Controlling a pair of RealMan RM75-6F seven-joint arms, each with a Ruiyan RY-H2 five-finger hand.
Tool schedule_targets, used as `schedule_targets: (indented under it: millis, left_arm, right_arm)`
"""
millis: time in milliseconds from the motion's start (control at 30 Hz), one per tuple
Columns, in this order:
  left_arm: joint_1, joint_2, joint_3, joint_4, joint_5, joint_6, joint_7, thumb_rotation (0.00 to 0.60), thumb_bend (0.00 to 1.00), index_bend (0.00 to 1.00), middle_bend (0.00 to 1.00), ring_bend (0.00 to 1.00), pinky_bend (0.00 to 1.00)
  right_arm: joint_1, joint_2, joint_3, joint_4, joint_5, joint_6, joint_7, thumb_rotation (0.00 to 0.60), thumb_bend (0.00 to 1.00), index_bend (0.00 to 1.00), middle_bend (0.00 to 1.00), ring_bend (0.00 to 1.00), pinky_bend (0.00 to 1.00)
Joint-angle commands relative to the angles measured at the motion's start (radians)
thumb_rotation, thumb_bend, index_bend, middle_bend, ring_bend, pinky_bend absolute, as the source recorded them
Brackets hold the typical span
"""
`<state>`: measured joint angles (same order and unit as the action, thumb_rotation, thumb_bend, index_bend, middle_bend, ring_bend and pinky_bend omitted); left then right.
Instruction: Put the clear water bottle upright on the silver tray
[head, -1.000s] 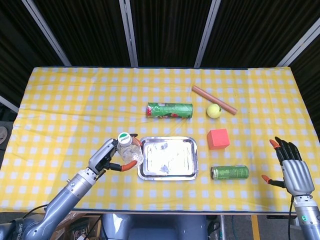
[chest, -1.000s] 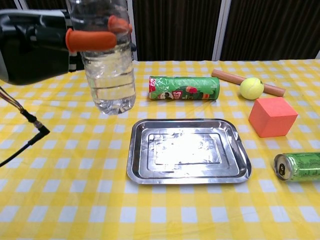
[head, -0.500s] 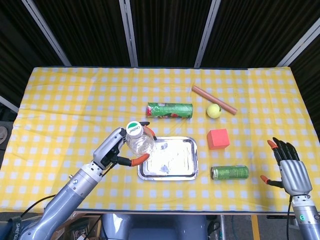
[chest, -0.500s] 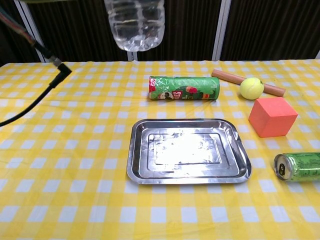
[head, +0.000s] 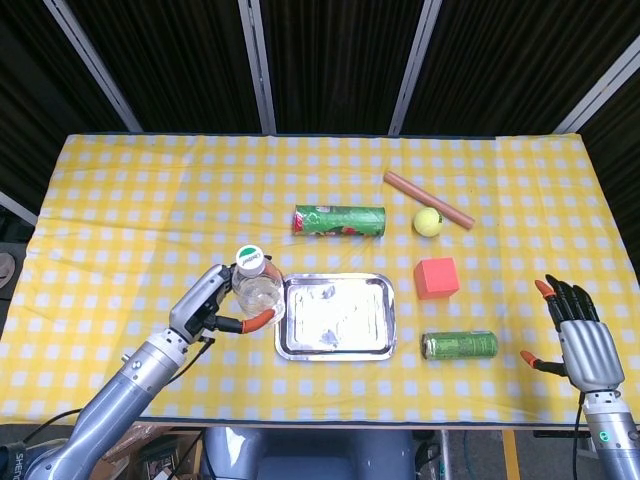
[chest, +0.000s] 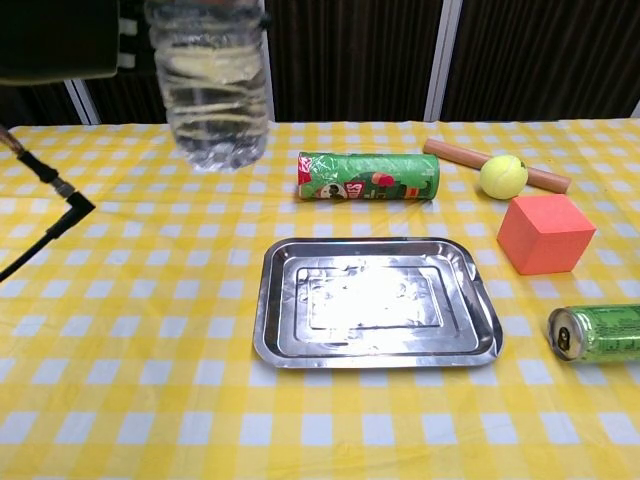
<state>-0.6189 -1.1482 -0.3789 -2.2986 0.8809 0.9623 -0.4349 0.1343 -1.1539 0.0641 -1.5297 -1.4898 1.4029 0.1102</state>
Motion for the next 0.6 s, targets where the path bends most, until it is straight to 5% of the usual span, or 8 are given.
schedule_targets:
  millis: [33,267,600]
  left_arm:
    - [0.071,-0.005,0.066,0.105,0.094,-0.015,-0.067,0.600,0.47,0.60,0.59,0.09,0.05]
    - [0.139,-0.047,0.090,0.257,0.289,-0.036,-0.269,0.600,0.47,0.60,0.59,0.09,0.05]
    - [0.051,-0.207,0.089,0.277,0.237,-0.010,-0.079,0.600,0.47,0.59,0.59,0.09,0.05]
  right_arm:
    - [0.001,0.001,-0.002,-0.003,-0.003,-0.001,0.001,0.600,0.05,0.01,0.00,0.00,0.00]
    - [0.002,0.003,0.002,-0.007,-0.003,0.003,0.009,0.600,0.05,0.01,0.00,0.00,0.00]
    - [0.007,0.001,0.001,0.004,-0.001,-0.009,0.020,0.600,0.05,0.01,0.00,0.00,0.00]
